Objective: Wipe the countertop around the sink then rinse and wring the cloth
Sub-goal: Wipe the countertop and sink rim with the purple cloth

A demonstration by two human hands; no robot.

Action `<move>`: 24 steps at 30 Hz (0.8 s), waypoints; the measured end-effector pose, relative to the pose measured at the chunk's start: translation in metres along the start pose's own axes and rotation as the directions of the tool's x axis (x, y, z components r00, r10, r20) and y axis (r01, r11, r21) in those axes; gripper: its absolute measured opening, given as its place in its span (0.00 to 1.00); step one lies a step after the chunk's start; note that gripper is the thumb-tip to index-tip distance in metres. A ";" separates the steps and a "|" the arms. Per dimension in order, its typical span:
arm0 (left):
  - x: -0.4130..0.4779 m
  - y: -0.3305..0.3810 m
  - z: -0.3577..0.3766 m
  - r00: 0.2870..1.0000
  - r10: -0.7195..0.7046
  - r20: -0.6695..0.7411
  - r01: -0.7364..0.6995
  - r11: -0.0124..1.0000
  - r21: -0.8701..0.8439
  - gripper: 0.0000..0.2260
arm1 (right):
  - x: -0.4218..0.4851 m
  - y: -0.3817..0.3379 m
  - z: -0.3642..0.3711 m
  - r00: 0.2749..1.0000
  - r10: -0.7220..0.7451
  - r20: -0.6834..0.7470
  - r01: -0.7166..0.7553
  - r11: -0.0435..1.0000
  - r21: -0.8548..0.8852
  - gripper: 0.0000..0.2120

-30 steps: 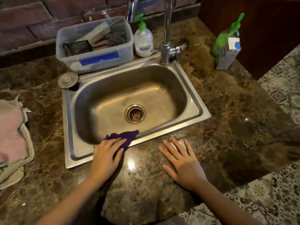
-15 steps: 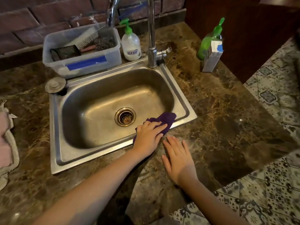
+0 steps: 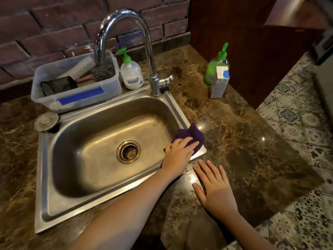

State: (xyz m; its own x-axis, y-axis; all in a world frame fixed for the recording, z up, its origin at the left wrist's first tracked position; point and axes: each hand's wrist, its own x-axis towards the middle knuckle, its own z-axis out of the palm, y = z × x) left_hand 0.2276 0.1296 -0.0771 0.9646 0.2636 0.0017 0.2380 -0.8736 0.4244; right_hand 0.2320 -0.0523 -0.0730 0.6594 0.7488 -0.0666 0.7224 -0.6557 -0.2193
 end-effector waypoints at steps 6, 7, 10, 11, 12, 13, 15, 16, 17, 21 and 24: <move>0.048 -0.022 0.003 0.988 -0.155 -0.011 0.150 0.970 -0.190 0.19 | 0.000 0.001 0.005 1.000 0.003 0.001 -0.003 1.000 -0.002 0.25; 0.049 -0.021 0.003 0.986 -0.162 -0.028 0.153 0.965 -0.213 0.19 | 0.000 0.001 0.005 1.000 -0.002 -0.005 0.002 1.000 0.001 0.25; 0.040 -0.016 -0.003 0.985 -0.168 -0.032 0.155 0.958 -0.240 0.19 | 0.000 0.001 0.006 0.999 -0.033 -0.020 0.033 0.999 -0.009 0.25; 0.032 -0.016 -0.004 0.988 -0.151 -0.016 0.143 0.961 -0.238 0.19 | 0.000 0.001 0.005 0.999 -0.039 -0.021 0.039 0.999 -0.015 0.25; 0.020 -0.015 -0.005 0.994 -0.113 -0.004 0.109 0.971 -0.211 0.19 | 0.000 0.000 0.004 0.999 -0.039 -0.018 0.039 0.999 -0.016 0.25; 0.007 -0.014 -0.006 0.998 -0.063 0.005 0.063 0.985 -0.163 0.18 | 0.001 0.000 0.004 0.999 -0.035 -0.017 0.035 0.999 -0.017 0.26; -0.019 -0.018 -0.013 0.999 -0.009 0.032 0.012 0.995 -0.100 0.17 | 0.001 -0.001 0.004 1.000 -0.028 -0.009 0.028 0.999 -0.015 0.26; -0.031 -0.022 -0.019 0.998 -0.019 0.054 0.024 0.996 -0.091 0.17 | 0.001 -0.001 0.004 0.999 -0.032 -0.006 0.032 0.999 -0.015 0.27; -0.043 -0.028 -0.026 0.997 -0.032 0.075 0.039 0.996 -0.086 0.17 | 0.001 -0.002 0.003 0.999 -0.037 -0.006 0.037 0.999 -0.018 0.27; -0.104 -0.067 -0.049 0.994 -0.075 0.079 0.075 0.997 -0.002 0.17 | 0.001 -0.002 0.004 0.999 -0.026 -0.019 0.025 0.999 -0.038 0.27; -0.151 -0.102 -0.064 0.988 -0.144 0.055 0.142 0.989 0.039 0.16 | 0.000 -0.004 0.005 0.999 -0.024 -0.025 0.023 0.999 -0.029 0.27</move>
State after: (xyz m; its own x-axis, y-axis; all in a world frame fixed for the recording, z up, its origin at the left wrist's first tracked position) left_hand 0.0505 0.2048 -0.0622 0.9251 0.3637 -0.1094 0.3767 -0.8425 0.3851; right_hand 0.2283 -0.0494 -0.0766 0.6470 0.7616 -0.0374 0.7433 -0.6409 -0.1920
